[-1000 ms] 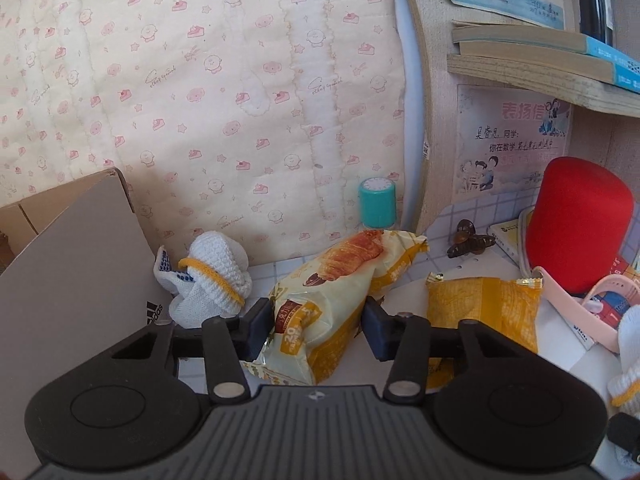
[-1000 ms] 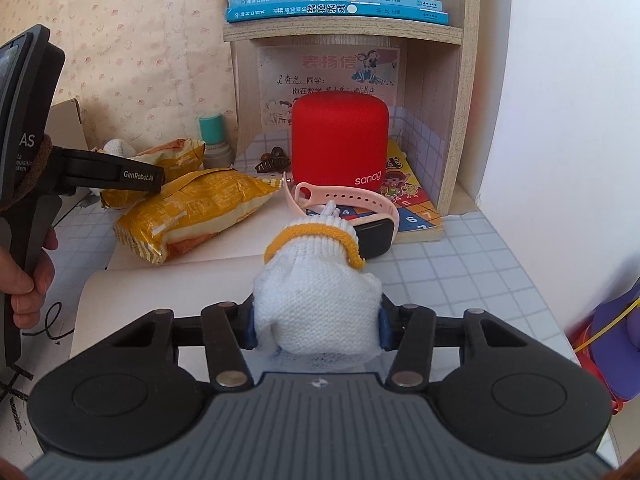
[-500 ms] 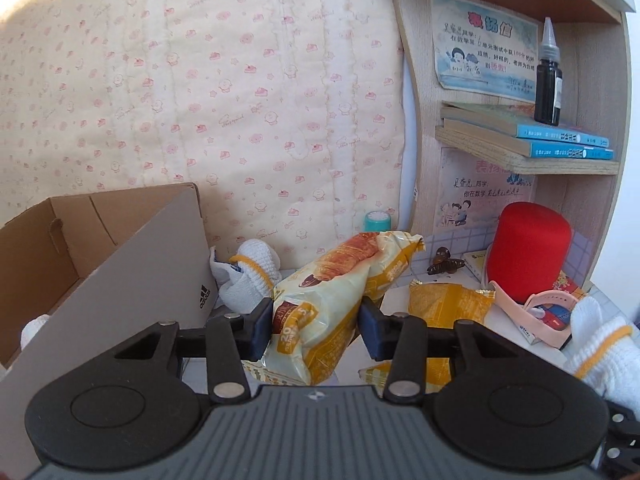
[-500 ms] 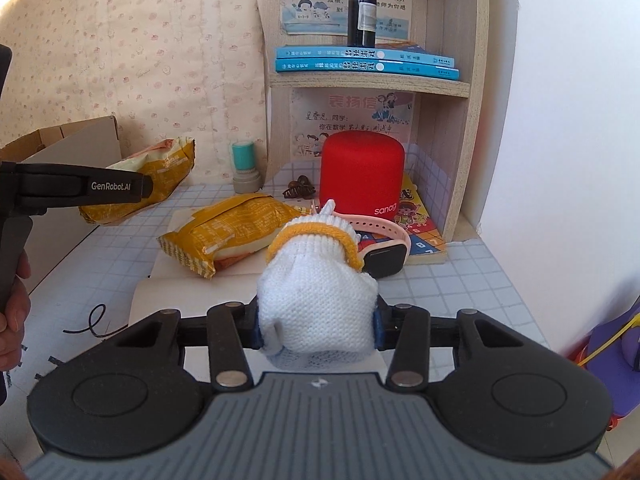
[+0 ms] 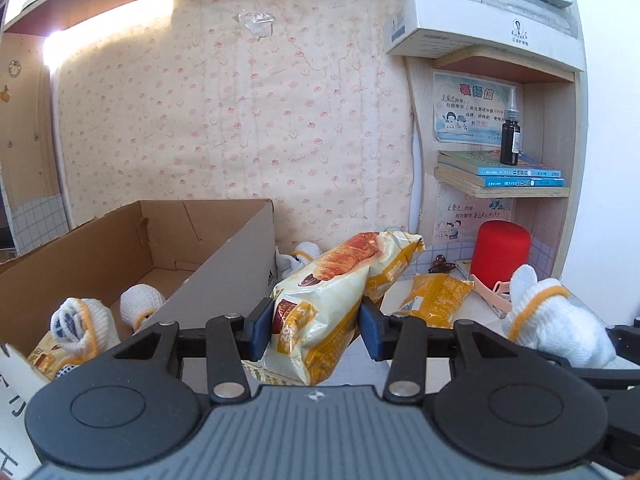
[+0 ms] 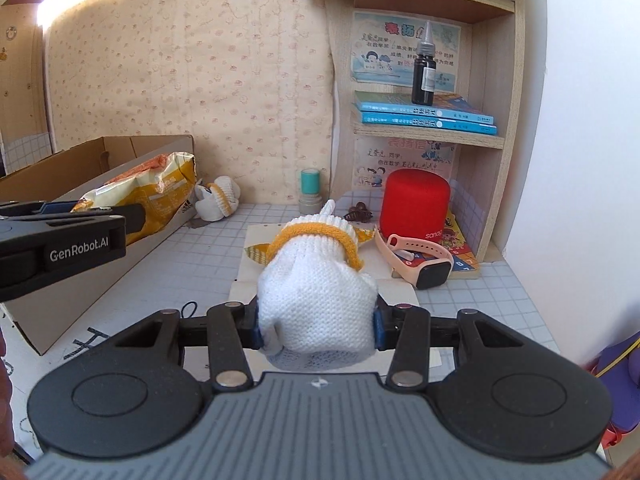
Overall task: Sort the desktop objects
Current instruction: 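Lift the bread bag and glove and carry them toward the box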
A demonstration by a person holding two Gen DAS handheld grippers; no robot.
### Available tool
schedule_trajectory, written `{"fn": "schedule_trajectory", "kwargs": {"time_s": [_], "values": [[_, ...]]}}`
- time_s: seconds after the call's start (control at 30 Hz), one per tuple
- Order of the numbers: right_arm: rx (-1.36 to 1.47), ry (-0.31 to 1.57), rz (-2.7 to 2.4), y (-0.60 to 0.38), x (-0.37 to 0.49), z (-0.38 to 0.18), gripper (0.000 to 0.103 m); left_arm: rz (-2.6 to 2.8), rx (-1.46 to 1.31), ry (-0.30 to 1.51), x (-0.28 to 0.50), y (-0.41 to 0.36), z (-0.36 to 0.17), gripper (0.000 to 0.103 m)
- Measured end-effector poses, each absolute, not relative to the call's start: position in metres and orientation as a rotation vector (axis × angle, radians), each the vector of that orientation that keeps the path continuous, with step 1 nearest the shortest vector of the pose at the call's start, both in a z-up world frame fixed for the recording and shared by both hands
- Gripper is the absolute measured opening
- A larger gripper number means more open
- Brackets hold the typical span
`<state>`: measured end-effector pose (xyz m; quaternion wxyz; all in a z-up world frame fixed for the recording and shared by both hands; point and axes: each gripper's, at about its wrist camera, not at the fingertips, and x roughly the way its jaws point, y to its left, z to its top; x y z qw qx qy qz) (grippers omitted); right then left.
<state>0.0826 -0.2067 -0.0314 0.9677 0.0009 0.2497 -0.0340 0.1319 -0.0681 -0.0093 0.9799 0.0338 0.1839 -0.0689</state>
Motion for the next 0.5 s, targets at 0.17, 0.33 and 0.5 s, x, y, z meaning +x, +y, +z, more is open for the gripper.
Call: {"fn": "schedule_trajectory", "kwargs": {"time_s": [0.17, 0.33, 0.5], "values": [[-0.018, 0.475, -0.037, -0.183, 0.067, -0.018, 0.046, -0.087, 0.033, 0.338, 0.106, -0.040, 0.002, 0.047], [-0.029, 0.456, -0.014, -0.163, 0.055, -0.006, 0.046, -0.064, -0.009, 0.303, 0.084, -0.012, 0.014, 0.047], [-0.046, 0.434, 0.016, -0.144, 0.046, 0.007, 0.046, -0.069, -0.048, 0.283, 0.067, 0.003, 0.026, 0.044]]}}
